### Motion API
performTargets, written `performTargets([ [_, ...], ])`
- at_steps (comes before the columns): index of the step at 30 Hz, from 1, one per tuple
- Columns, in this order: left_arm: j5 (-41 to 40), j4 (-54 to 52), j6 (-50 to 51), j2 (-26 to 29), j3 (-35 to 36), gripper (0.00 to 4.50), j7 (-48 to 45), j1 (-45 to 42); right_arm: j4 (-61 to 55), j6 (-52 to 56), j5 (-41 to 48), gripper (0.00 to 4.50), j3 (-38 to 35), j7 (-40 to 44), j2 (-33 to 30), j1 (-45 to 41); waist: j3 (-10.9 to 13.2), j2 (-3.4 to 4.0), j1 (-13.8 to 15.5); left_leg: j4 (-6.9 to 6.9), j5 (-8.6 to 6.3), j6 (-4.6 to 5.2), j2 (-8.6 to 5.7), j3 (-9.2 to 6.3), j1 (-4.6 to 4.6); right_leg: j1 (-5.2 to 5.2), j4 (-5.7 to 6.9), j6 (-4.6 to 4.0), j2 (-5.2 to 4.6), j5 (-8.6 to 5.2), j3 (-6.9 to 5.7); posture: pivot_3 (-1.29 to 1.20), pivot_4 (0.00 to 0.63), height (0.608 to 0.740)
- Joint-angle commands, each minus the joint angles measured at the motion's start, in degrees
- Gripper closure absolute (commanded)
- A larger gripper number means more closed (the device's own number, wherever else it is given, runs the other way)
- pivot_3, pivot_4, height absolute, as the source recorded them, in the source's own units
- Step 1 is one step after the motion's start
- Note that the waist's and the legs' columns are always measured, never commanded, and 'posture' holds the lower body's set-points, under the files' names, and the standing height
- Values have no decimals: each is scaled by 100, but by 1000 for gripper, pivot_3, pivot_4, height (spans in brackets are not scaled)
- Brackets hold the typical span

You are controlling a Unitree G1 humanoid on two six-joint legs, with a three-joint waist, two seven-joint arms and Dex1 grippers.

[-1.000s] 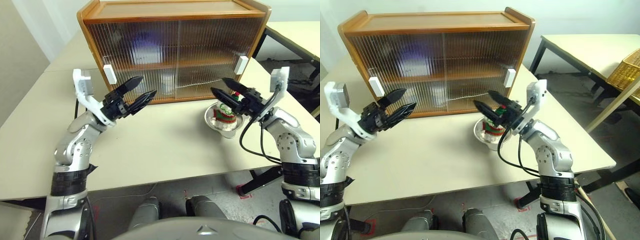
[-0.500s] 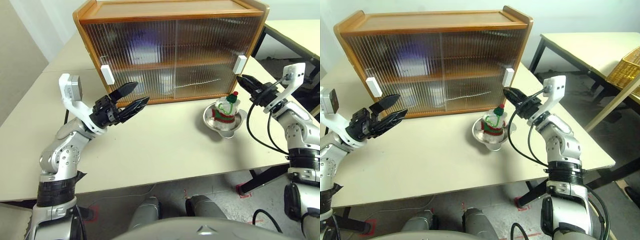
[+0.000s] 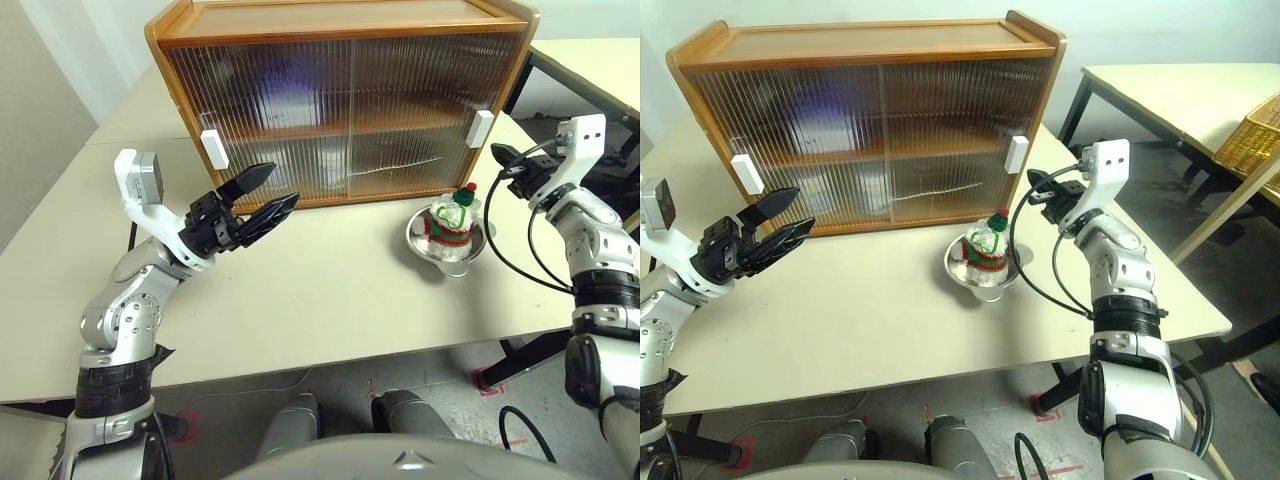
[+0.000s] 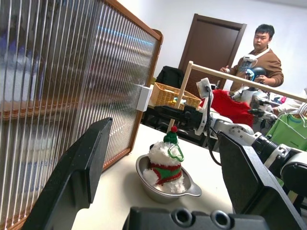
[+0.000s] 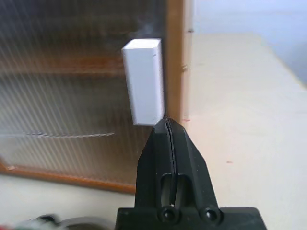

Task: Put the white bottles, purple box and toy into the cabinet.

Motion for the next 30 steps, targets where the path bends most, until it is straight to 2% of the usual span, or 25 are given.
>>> performTargets([
  [1,20,-61,-60,-24,22,0,25,19,323,-275,-270,4481,116,-159,66,-224,-1,1,2,-1,0,1,1,0,0,0,1,-1,0,-1,-1,-51,20,740],
  [17,106,-34,-237,-67,-64,0,31,1,313,199,-498,4481,247,-665,222,-674,-2,3,26,0,5,9,20,2,5,-6,32,-23,5,-15,-19,-46,20,740],
  [30,185,-21,-333,-138,-130,0,31,23,-950,1714,-263,4481,318,-955,723,-766,-2,6,18,-6,5,7,25,1,12,-12,43,-17,11,-19,-21,-41,28,740],
])
